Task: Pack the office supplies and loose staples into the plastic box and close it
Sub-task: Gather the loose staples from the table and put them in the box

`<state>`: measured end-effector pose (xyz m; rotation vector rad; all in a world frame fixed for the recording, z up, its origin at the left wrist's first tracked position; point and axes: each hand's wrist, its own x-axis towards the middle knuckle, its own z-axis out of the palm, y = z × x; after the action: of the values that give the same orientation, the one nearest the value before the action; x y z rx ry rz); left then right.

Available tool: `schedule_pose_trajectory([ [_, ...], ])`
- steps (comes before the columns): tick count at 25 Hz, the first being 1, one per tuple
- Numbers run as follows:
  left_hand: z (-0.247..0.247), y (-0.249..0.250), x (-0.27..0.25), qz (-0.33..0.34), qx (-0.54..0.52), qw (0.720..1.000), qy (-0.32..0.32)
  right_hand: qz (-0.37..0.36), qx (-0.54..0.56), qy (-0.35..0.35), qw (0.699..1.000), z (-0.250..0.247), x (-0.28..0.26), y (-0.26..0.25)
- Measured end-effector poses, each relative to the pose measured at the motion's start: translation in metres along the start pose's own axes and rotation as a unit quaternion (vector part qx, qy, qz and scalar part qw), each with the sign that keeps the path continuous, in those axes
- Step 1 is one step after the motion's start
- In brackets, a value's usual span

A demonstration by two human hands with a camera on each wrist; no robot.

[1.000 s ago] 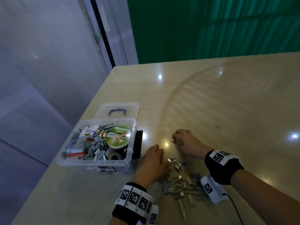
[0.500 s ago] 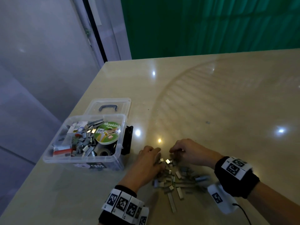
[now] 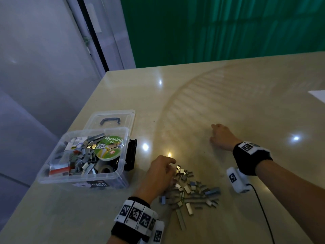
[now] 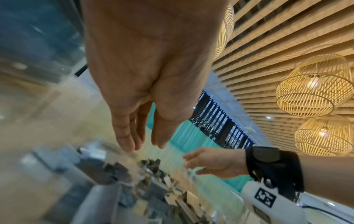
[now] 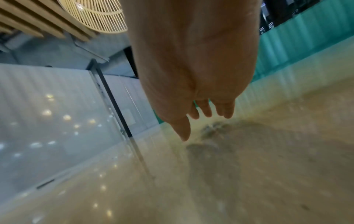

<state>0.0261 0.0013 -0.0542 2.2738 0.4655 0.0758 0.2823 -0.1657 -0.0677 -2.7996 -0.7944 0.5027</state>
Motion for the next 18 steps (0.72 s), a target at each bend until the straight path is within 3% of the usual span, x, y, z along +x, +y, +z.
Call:
schedule_pose_trajectory([
  [5,-0.013,-0.018,-0.027,-0.067,0.2,0.977,-0.042,-0.102,0.007,0.07,0.992,0.026,-0.042,-0.014],
  [8,-0.01,-0.014,-0.041,-0.096,0.276,0.954,-0.063,-0.16,0.066,0.06,0.983,0.024,-0.069,-0.022],
  [11,-0.001,-0.006,-0.04,-0.109,0.265,0.956,-0.062,-0.201,0.099,0.012,0.975,0.024,-0.095,-0.033],
  [14,0.014,0.002,-0.027,-0.078,0.199,0.976,-0.047,-0.228,0.094,-0.017,0.969,0.039,-0.104,-0.043],
  [18,0.024,0.006,-0.014,-0.056,0.099,0.993,-0.023,-0.203,0.115,-0.044,0.971,0.037,-0.106,-0.046],
])
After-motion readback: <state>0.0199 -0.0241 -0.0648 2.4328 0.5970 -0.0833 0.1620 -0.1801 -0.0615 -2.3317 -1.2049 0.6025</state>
